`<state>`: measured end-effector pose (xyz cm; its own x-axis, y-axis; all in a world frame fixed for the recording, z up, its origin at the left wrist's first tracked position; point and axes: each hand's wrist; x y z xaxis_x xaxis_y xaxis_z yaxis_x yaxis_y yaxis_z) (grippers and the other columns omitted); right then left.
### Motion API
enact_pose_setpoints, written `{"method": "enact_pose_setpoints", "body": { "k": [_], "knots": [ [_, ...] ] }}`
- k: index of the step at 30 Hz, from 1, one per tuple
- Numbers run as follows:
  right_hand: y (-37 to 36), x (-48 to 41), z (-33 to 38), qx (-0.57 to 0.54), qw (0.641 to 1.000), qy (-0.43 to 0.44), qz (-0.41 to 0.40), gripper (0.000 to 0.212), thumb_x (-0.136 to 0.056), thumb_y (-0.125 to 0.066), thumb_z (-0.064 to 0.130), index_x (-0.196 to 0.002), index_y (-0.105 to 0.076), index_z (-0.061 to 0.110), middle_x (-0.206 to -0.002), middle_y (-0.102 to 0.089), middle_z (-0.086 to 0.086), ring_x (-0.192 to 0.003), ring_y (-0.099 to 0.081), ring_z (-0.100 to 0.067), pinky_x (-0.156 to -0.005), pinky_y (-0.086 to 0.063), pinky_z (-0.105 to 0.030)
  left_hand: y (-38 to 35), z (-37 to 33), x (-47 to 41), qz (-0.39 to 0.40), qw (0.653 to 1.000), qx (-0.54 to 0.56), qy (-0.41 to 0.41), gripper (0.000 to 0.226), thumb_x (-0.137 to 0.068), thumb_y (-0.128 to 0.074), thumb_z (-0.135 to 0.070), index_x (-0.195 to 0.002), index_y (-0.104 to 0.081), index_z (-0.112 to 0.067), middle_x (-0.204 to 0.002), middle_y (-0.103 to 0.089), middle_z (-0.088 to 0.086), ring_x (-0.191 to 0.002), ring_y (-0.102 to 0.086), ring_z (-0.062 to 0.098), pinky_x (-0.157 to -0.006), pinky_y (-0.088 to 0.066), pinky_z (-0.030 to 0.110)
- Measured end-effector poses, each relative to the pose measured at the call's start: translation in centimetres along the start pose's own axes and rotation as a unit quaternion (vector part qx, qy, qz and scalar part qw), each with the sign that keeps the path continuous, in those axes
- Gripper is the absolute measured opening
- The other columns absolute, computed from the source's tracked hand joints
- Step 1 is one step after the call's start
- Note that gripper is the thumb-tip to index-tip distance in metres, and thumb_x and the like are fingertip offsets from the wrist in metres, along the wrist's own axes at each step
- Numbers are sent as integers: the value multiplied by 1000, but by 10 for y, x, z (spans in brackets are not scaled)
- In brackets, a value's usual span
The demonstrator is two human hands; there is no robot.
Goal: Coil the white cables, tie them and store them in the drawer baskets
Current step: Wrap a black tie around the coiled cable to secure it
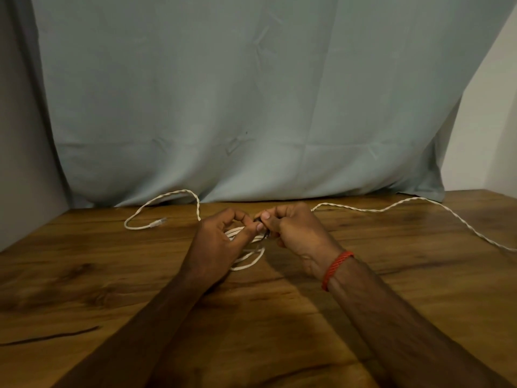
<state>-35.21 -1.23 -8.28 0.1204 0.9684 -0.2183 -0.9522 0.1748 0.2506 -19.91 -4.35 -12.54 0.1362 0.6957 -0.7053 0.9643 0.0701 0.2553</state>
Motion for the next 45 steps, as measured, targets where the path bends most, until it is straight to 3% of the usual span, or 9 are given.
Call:
{"method": "enact_pose_setpoints", "body": {
  "k": [4,9,16,27,29,33,38,41,45],
  "knots": [
    [-3,1,0,-5,1000,7,-1,20,-101,-56,13,-89,-73,12,-69,-65,6,-45,-52,14,-46,-37,-5,2,2,-1,7,999,-30,-28,10,-84,-80,-24,-83,-70,-23,-78,-73,-6,-69,-68,13,-62,-54,33],
    [-3,0,-3,79,994,76,-28,14,-96,-65,18,-91,-77,12,-83,-76,0,-76,-68,-5,-70,-52,-23,2,6,-1,16,996,-66,-54,11,-88,-77,-27,-86,-66,-25,-77,-70,-5,-67,-66,16,-60,-51,41],
    [6,-1,-2,98,993,61,-31,11,-88,-76,24,-79,-76,18,-73,-76,4,-61,-65,2,-70,-57,-26,3,9,-1,13,992,-92,-88,18,-85,-71,-42,-88,-66,-25,-76,-69,-4,-65,-65,19,-59,-50,42],
    [2,5,6,211,976,46,18,30,-102,-55,30,-78,-67,17,-78,-67,1,-76,-61,-12,-61,-39,-25,5,11,-1,18,991,-108,-82,19,-84,-72,-44,-89,-69,-26,-77,-71,-7,-64,-66,15,-58,-51,40],
    [2,4,6,203,978,39,29,29,-103,-53,30,-81,-67,18,-83,-69,0,-79,-62,-14,-66,-41,-27,6,10,-1,24,989,-118,-81,20,-84,-72,-45,-91,-69,-26,-78,-72,-7,-66,-67,13,-59,-51,40],
    [4,2,3,160,986,29,44,32,-102,-55,29,-73,-65,21,-65,-60,10,-58,-51,-1,-59,-38,-24,8,9,-1,56,986,-130,-91,21,-87,-68,-46,-95,-73,-27,-80,-74,-7,-67,-68,12,-59,-52,40],
    [3,0,-1,42,998,26,42,20,-99,-61,24,-88,-74,13,-64,-64,11,-46,-52,11,-55,-41,-13,9,8,-2,50,985,-133,-95,12,-91,-66,-38,-94,-69,-26,-82,-73,-9,-72,-68,12,-64,-50,39],
    [4,-1,-1,-9,998,36,45,17,-98,-64,20,-87,-73,10,-68,-66,5,-47,-52,8,-50,-41,-11,7,6,-1,56,990,-105,-75,7,-97,-61,-32,-95,-64,-26,-88,-73,-10,-81,-69,11,-68,-52,39],
    [12,-2,1,-20,995,39,86,9,-94,-68,12,-87,-74,12,-78,-72,-1,-64,-61,-1,-62,-51,-21,8,5,0,56,992,-93,-64,7,-100,-60,-28,-94,-62,-25,-87,-70,-10,-81,-66,11,-70,-50,38]
  ]
}}
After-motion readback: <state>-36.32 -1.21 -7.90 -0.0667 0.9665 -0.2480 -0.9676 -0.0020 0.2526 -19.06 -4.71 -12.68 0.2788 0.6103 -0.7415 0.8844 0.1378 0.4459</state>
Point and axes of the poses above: each hand's wrist, its own x-axis away from the middle knuckle, its own y-axis out of the back of the hand, z = x × y
